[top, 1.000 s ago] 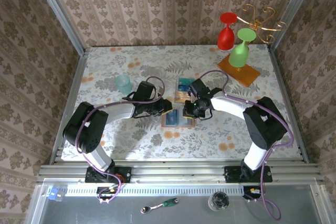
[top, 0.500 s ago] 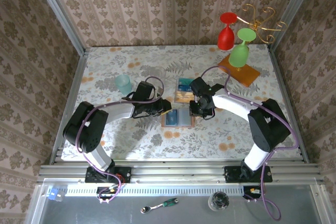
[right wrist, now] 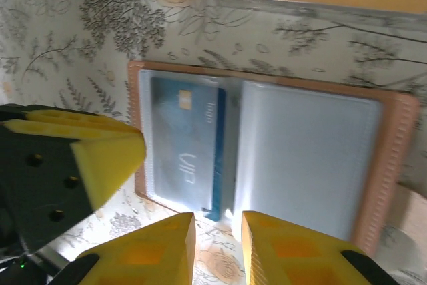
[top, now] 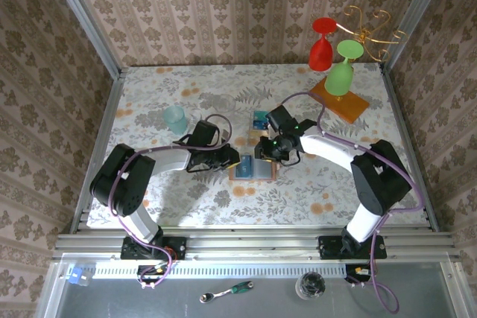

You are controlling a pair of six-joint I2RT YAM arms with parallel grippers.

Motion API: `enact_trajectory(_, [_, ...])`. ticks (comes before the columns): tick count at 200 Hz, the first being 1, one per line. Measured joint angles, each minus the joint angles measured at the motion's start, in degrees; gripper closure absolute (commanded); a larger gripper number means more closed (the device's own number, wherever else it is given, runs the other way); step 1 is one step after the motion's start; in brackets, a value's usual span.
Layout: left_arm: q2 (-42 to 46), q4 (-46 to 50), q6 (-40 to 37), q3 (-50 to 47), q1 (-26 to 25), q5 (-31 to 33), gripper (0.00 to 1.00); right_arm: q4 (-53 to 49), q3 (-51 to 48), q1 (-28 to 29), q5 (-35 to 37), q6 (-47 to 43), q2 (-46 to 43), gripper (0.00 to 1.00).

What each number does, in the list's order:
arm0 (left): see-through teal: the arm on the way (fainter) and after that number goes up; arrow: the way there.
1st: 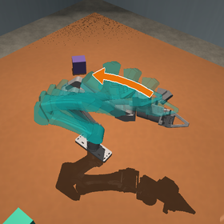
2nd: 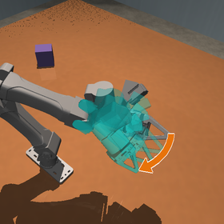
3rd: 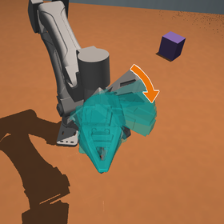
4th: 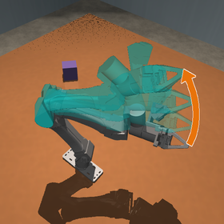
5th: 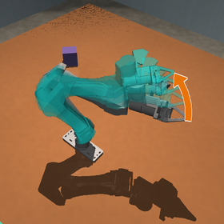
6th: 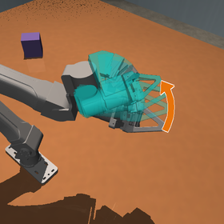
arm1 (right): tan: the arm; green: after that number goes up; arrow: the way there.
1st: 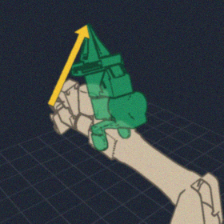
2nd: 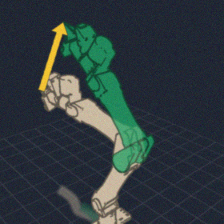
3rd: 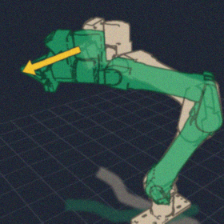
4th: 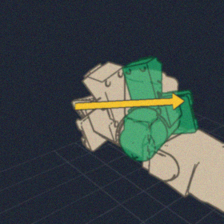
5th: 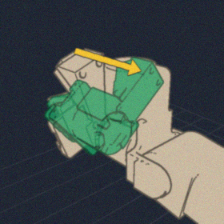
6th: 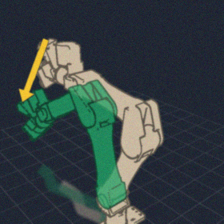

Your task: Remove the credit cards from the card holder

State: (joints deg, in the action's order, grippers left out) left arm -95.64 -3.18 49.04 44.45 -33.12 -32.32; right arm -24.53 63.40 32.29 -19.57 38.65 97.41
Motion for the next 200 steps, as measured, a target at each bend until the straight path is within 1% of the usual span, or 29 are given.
enact_trajectory(50, [0.0, 0.2, -0.5, -2.3, 1.1, 0.2, 0.91, 4.7, 0.0, 1.2, -3.7, 2.3, 4.5, 0.74])
enact_trajectory(88, [0.0, 0.0, -0.5, -2.9, 1.4, 0.1, 0.93, 6.9, 0.0, 1.5, -5.1, 3.5, 6.8, 0.74])
enact_trajectory(132, [0.0, -0.3, -0.5, -2.9, 1.4, -0.1, 0.93, 7.9, 0.0, 1.5, -5.0, 3.6, 8.0, 0.74])
enact_trajectory(200, [0.0, -0.3, -0.5, -2.9, 1.7, -0.3, 0.93, 7.6, -0.2, 1.5, -3.1, 3.1, 9.2, 0.74])
